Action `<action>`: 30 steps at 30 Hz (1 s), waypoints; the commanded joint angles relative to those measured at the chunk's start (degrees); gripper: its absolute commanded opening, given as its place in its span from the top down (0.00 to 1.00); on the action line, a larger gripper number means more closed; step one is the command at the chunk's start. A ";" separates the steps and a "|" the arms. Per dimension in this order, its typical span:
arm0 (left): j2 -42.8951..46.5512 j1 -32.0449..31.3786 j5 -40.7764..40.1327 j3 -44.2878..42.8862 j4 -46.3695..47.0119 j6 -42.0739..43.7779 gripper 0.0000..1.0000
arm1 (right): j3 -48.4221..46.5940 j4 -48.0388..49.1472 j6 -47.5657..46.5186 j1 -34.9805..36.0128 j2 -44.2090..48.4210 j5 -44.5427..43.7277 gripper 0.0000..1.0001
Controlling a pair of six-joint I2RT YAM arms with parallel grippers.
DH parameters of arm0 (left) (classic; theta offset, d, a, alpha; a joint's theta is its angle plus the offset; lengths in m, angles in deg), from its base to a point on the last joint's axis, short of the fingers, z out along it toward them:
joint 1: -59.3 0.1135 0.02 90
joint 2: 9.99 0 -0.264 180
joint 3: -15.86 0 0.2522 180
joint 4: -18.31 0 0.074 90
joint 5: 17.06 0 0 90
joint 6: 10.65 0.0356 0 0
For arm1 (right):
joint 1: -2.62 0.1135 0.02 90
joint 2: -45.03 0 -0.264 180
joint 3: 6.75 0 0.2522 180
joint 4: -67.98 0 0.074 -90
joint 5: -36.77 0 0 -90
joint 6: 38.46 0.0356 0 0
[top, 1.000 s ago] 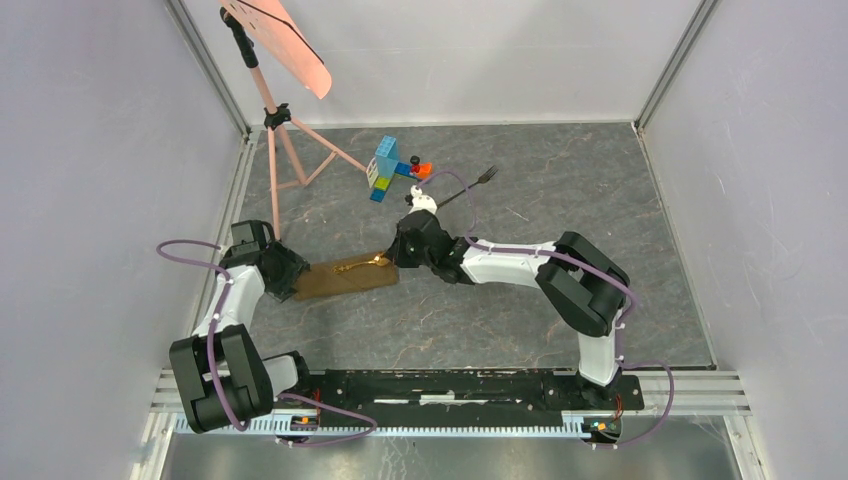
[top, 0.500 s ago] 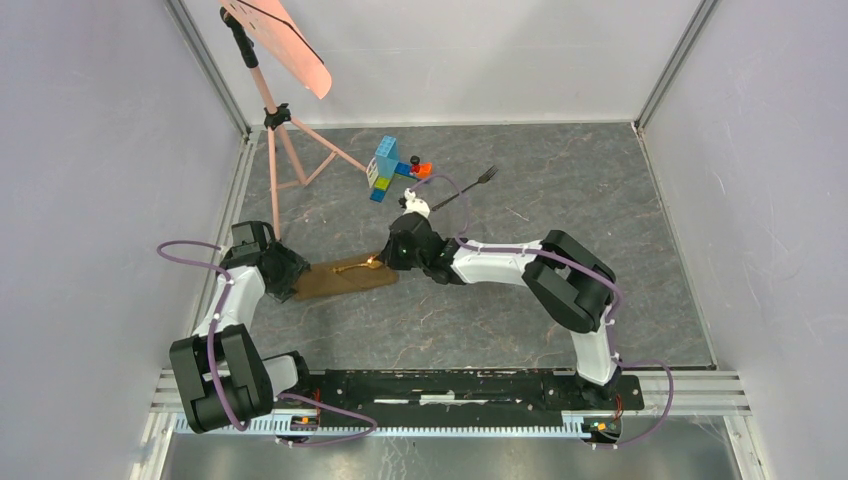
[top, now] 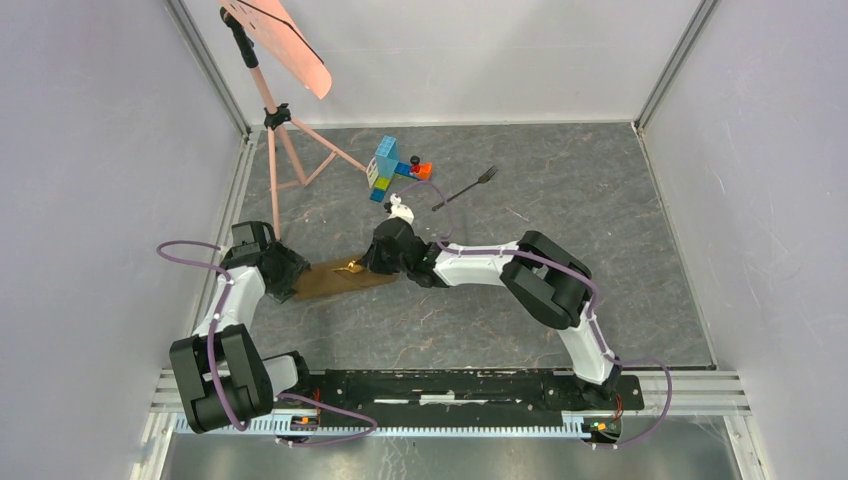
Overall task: Fold the napkin into a case and place the utensils inside
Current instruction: Insert the spoon into the folded napkin.
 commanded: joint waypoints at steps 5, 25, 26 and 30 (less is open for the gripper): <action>-0.30 0.24 -1.48 0.27 1.54 -1.61 0.29 | -6.76 3.11 2.21 1.07 -4.45 0.61 1.00; 5.72 0.31 -1.64 -5.89 -3.78 4.41 0.14 | -13.84 3.09 -16.66 -1.97 -7.37 7.44 1.00; 5.45 0.30 -2.04 -6.79 -4.62 4.68 0.12 | -14.05 3.78 -18.23 -2.59 -7.62 8.30 1.00; 2.24 0.34 -2.66 -7.21 -4.44 3.83 0.07 | -15.78 5.26 -22.95 -3.99 -9.27 13.92 1.00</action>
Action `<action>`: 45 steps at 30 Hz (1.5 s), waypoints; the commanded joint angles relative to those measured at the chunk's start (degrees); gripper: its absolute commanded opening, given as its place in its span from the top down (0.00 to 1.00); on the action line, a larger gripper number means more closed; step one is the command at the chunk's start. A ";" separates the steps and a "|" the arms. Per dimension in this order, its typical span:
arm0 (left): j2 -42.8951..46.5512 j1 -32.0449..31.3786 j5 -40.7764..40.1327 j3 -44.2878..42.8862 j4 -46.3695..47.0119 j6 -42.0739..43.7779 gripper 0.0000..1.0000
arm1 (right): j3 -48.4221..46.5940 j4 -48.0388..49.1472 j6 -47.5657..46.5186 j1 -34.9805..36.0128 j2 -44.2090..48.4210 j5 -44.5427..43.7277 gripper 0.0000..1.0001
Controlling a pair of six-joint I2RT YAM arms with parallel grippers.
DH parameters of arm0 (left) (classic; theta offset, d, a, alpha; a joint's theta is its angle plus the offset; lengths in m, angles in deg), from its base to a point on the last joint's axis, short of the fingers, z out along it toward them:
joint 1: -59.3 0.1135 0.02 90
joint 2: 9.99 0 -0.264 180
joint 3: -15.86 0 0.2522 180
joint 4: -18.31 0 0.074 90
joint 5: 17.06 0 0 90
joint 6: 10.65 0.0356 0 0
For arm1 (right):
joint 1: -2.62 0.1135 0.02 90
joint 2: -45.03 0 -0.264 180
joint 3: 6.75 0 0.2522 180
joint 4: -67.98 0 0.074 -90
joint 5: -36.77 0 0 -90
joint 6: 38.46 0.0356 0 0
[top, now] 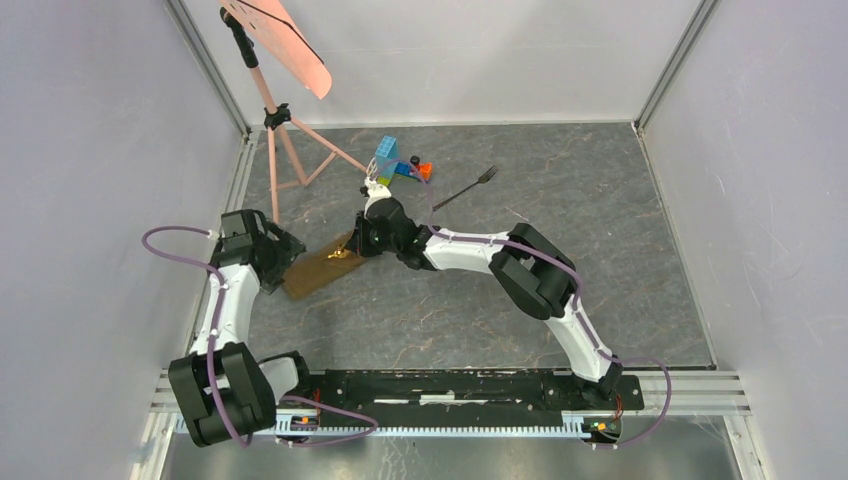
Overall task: Fold the napkin into a case and place the utensils inside
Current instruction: Insert the spoon into the folded napkin, then move the smaller rectangle folded napkin to the center of the board.
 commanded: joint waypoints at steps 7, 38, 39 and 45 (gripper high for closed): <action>-2.97 0.39 -6.03 -2.09 1.12 4.19 0.06 | -9.05 3.30 -12.67 -1.97 -5.10 9.94 0.94; 5.21 -2.51 -5.77 0.02 4.71 9.96 0.04 | -8.69 -7.90 -28.09 -3.94 4.67 4.96 0.25; 5.64 -2.79 -5.63 0.06 4.97 10.06 0.04 | -5.78 -6.30 -27.04 -4.44 5.88 5.82 0.24; 6.84 -5.00 -3.27 -0.11 6.92 11.26 0.05 | 1.87 -0.83 -23.07 -6.37 5.80 10.33 0.29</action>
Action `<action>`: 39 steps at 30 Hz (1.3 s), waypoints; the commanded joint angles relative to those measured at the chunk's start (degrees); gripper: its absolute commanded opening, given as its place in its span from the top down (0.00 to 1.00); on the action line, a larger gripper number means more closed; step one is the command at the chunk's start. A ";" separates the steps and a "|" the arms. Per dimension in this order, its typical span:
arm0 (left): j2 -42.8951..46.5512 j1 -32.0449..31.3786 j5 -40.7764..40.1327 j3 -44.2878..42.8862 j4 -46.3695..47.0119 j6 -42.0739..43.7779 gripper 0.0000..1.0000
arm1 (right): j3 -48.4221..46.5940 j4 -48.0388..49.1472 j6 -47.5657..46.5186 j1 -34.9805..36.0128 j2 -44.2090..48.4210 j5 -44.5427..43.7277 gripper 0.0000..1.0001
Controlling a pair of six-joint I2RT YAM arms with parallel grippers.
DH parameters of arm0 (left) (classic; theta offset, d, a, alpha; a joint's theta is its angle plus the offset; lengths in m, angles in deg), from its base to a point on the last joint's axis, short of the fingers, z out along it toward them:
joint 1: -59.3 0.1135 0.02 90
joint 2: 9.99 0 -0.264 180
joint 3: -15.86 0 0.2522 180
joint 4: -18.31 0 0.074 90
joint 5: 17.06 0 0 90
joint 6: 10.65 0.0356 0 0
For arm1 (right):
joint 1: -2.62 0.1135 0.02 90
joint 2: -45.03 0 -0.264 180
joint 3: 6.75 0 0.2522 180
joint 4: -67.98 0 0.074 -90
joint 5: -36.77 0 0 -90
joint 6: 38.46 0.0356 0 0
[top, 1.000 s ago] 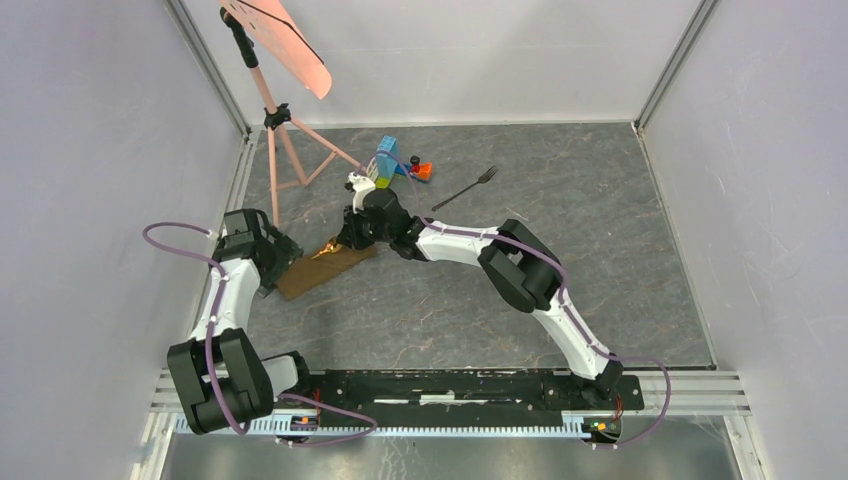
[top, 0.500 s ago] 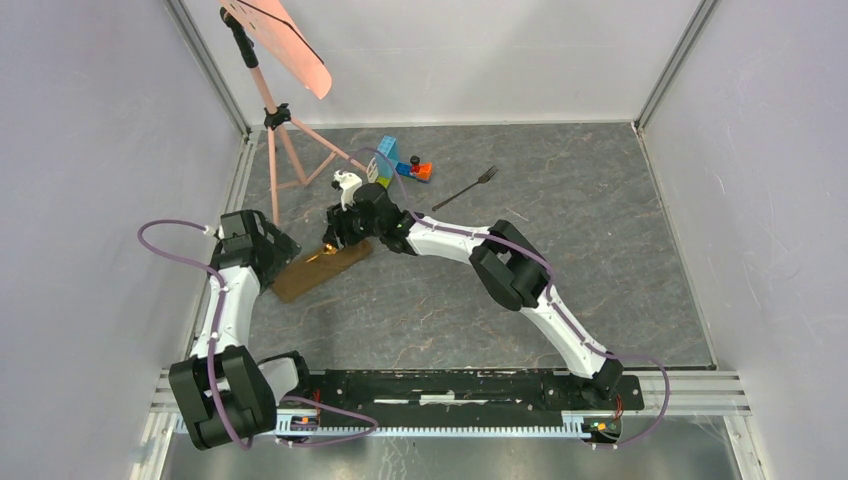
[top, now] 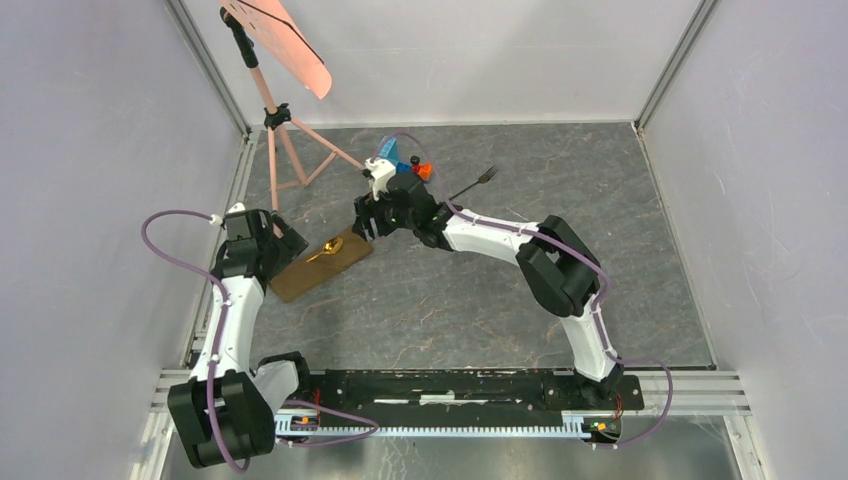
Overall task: Fold the napkin into a case and place the utensils inside
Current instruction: Move the smaller rectangle folded napkin to the center of the board.
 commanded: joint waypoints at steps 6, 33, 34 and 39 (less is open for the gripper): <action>1.38 -3.68 8.24 0.55 6.87 4.47 0.05 | 2.14 6.51 4.69 -1.12 -4.93 5.48 0.33; 1.60 -5.04 15.85 0.94 10.20 4.19 0.11 | 30.39 17.17 18.62 3.77 10.99 -6.36 0.81; 1.62 -5.05 16.15 0.88 10.21 4.14 0.11 | 30.70 15.85 17.94 3.82 11.91 -6.35 0.77; 2.00 -5.22 19.83 0.61 10.99 4.72 0.11 | 29.85 4.74 3.19 1.64 18.09 -9.79 0.35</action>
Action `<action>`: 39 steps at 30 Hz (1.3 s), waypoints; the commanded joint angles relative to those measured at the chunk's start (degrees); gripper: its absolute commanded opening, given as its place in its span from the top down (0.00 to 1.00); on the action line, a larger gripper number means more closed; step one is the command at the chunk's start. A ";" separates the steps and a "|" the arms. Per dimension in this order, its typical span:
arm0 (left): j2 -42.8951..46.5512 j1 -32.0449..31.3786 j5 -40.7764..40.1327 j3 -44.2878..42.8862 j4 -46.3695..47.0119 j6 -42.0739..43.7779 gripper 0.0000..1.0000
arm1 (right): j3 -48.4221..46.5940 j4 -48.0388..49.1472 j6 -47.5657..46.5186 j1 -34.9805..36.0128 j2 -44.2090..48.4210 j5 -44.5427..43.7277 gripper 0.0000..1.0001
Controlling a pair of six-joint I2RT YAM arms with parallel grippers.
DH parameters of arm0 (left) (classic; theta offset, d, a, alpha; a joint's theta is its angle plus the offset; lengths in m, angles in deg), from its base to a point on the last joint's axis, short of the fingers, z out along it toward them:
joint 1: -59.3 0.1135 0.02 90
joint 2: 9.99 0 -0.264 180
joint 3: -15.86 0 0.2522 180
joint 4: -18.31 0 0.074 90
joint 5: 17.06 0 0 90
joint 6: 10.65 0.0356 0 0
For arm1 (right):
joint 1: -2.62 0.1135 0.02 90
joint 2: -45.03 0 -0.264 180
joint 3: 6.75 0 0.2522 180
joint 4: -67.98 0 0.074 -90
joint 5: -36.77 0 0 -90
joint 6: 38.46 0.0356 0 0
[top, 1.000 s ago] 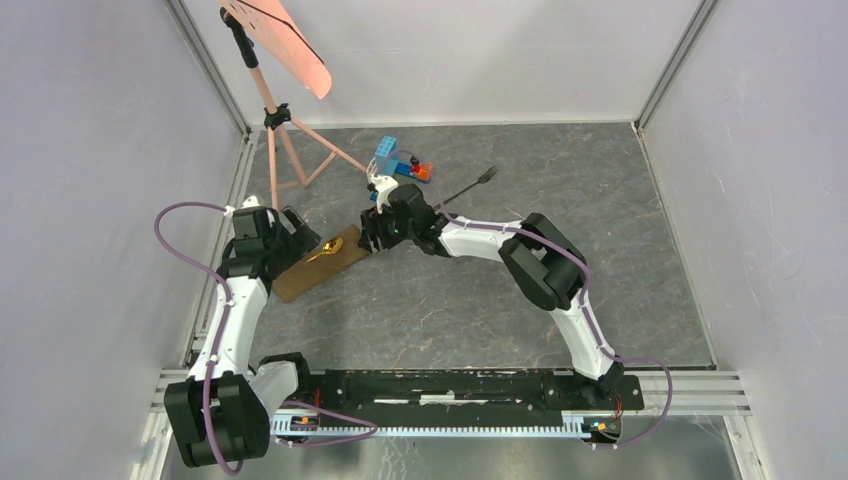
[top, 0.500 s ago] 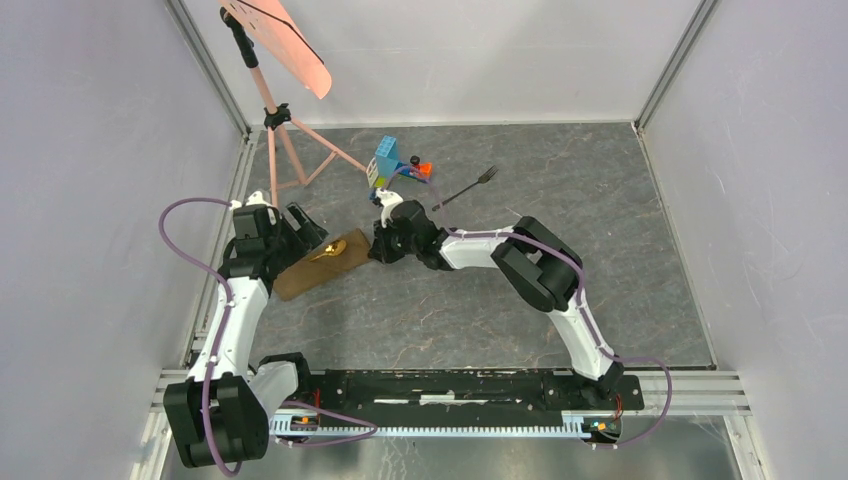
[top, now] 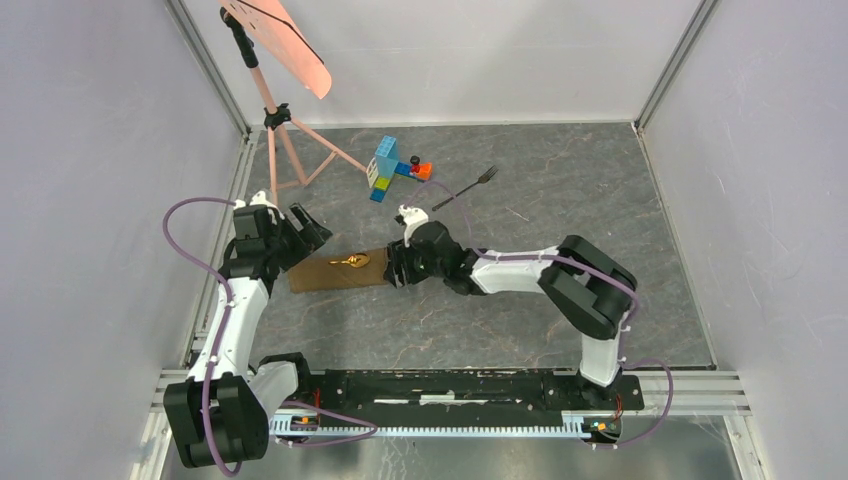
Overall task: Fold the napkin into a case and place the utensils inside
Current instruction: Move the smaller rectangle folded napkin to the center of the board, then pick up the fork from the center of the board.
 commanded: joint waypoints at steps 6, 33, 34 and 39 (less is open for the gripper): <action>1.10 -1.73 14.99 1.09 10.84 1.19 0.12 | -1.35 -13.61 -31.06 -13.55 12.31 -5.21 0.09; -0.59 -4.70 21.92 2.58 16.43 -0.54 0.14 | -41.07 -13.44 -16.02 -48.28 -26.64 31.95 0.35; -0.64 -4.75 22.00 2.66 16.55 -0.60 0.14 | -41.09 -12.58 -14.92 -48.52 -27.22 32.52 0.36; -0.52 -4.78 22.40 2.88 16.77 -0.56 0.14 | -44.09 -9.97 -10.20 -49.17 -31.60 36.19 0.51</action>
